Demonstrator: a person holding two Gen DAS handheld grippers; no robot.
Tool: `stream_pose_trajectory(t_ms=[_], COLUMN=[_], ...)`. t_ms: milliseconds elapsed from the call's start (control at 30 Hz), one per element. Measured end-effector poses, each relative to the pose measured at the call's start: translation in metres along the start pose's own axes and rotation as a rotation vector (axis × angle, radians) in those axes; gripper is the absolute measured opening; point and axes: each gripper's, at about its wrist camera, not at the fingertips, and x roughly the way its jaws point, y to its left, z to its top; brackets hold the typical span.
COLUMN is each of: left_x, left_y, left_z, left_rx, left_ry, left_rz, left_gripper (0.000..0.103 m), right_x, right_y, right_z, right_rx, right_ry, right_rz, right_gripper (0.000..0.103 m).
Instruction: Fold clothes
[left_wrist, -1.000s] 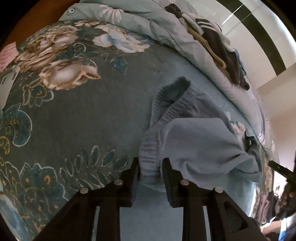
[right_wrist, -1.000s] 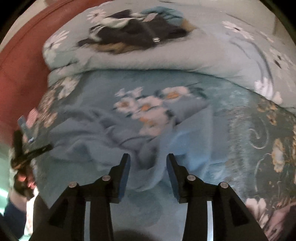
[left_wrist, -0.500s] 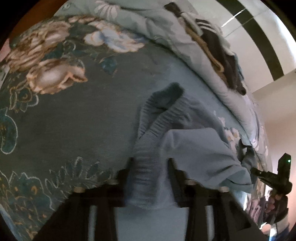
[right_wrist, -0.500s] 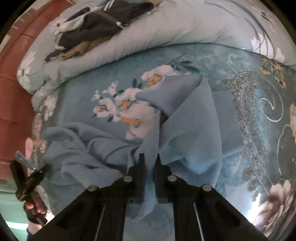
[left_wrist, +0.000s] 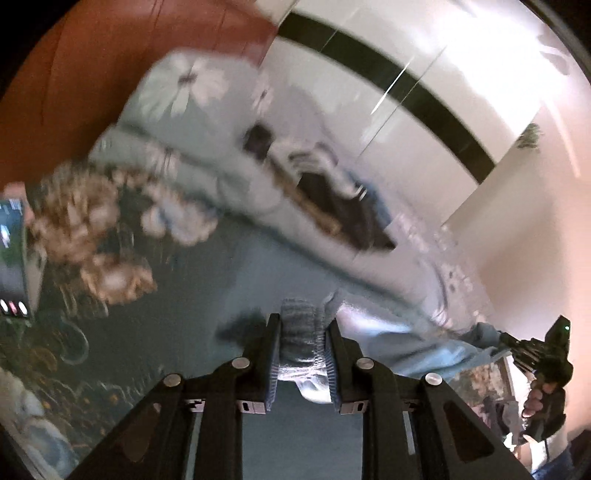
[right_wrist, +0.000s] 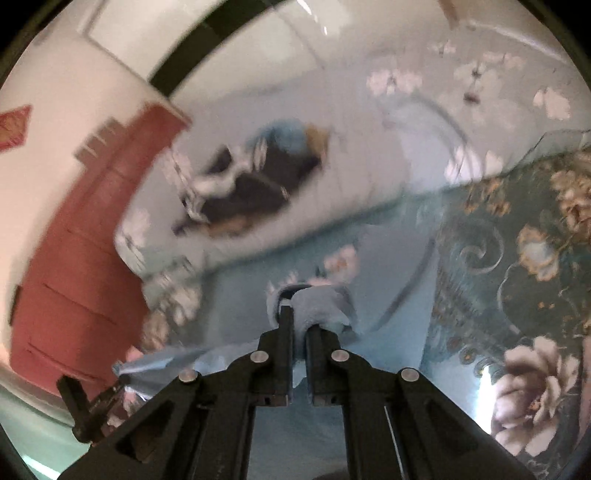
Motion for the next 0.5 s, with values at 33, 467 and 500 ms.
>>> stream_pose_trajectory(t_ms=[33, 467, 500], left_x=[-0.012, -0.049, -0.038], left_y=[-0.006, -0.004, 0.001], left_z=[0.003, -0.004, -0.007], left_rx=[0.008, -0.019, -0.041], left_ry=[-0.025, -0.034, -0.012], left_rz=[-0.015, 0.012, 0.019], left_gripper=[0.023, 0.023, 0.023], right_x=[-0.016, -0.128, -0.117], right_y=[0.004, 0.024, 0.015], right_z=[0.001, -0.004, -0.004], right_rx=[-0.004, -0.069, -0.036], right_ry=[-0.032, -0.224, -0.196], right_rz=[0.016, 0.073, 0.061], right_gripper=[0.005, 0.005, 0.005])
